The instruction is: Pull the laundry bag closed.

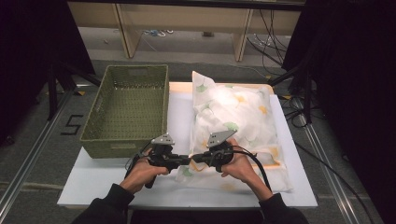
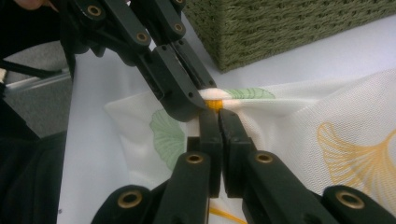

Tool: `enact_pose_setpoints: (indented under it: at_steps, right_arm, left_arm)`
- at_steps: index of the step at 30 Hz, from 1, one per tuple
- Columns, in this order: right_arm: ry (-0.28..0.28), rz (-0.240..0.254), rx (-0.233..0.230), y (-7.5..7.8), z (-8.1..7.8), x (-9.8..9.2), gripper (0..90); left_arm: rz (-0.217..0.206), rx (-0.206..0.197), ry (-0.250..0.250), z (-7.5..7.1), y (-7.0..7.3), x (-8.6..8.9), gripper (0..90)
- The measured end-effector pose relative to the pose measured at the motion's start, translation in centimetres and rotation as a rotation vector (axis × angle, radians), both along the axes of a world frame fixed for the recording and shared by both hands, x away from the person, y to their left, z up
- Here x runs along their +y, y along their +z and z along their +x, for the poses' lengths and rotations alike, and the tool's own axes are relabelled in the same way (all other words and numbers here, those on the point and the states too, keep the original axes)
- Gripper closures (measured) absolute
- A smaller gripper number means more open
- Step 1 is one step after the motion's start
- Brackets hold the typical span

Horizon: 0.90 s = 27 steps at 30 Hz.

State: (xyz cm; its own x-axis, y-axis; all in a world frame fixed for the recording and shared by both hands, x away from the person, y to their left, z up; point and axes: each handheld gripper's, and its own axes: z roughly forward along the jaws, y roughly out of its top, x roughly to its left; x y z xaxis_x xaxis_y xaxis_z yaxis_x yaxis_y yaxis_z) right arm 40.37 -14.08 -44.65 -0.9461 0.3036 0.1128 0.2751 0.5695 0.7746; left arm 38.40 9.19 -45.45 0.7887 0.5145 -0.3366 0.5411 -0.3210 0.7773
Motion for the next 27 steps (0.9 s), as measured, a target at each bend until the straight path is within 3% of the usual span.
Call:
enact_pose_setpoints:
  at_steps: [5,11,13,17,27]
  right_arm:
    - [-0.002,0.016,-0.006,-0.1,-0.1,0.1,90.0]
    - [-0.033,-0.005,0.002,0.0,-0.1,-0.1,90.0]
    - [-0.042,-0.032,0.010,0.0,-0.3,0.0,90.0]
    - [-0.057,-0.031,0.012,0.0,-0.5,-0.1,90.0]
    - [-0.091,-0.020,0.017,0.3,-0.6,-0.5,90.0]
  left_arm:
    - [-0.011,0.016,0.000,0.0,0.0,0.1,84.2]
    - [0.017,0.000,-0.001,-0.1,-0.1,-0.2,84.9]
    - [0.024,-0.006,0.002,-0.2,0.0,-0.2,85.2]
    - [0.022,-0.024,0.000,-0.6,0.2,-0.1,85.5]
    - [0.011,-0.025,-0.002,-1.1,0.3,-0.1,85.7]
